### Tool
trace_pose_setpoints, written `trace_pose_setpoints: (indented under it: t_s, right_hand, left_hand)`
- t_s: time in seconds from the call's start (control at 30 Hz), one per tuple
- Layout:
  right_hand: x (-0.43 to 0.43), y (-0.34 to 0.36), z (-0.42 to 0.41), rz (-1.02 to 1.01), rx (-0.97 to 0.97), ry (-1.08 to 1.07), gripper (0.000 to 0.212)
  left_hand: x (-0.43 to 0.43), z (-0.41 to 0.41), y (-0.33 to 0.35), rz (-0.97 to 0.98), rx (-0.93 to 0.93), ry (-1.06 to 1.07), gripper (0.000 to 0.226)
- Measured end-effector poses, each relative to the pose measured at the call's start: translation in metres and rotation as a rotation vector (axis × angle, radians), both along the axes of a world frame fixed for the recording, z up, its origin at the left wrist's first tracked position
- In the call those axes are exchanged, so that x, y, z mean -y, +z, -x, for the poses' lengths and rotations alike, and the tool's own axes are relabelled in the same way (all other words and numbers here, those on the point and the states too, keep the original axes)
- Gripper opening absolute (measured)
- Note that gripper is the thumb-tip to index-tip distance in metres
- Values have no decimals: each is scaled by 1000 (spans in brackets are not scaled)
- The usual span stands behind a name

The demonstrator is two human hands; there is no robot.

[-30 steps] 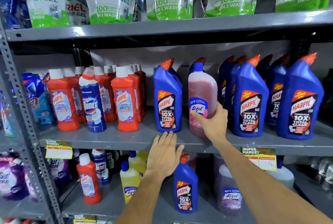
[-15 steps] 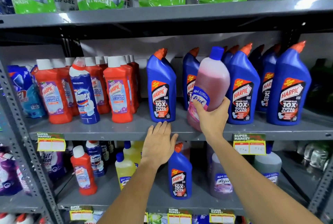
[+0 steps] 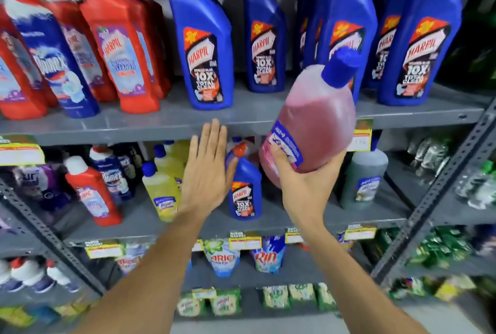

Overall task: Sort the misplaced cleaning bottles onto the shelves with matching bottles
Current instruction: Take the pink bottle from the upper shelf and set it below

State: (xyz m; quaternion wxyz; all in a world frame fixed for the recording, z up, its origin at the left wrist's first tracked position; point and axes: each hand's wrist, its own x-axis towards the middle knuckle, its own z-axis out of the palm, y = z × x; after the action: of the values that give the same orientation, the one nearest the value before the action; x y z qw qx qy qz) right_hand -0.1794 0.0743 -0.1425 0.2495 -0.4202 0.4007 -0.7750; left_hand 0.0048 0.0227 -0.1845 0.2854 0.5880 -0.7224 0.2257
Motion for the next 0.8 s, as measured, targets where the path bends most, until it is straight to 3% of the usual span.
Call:
trace_pose_setpoints:
  t_s: [0.23, 0.4, 0.6, 0.8]
  right_hand:
    - [16, -114, 17, -312, -71, 29, 64]
    - [39, -166, 15, -486, -113, 26, 68]
    - [62, -198, 4, -554, -126, -3, 73]
    - [81, -211, -8, -571, -174, -8, 70]
  left_hand:
    - [-27, -7, -115, -353, -84, 108, 70]
    - [-14, -24, -169, -662, -118, 122, 73]
    - [10, -40, -208, -942, -100, 108, 74]
    - [22, -33, -232, -1010, -128, 85, 74]
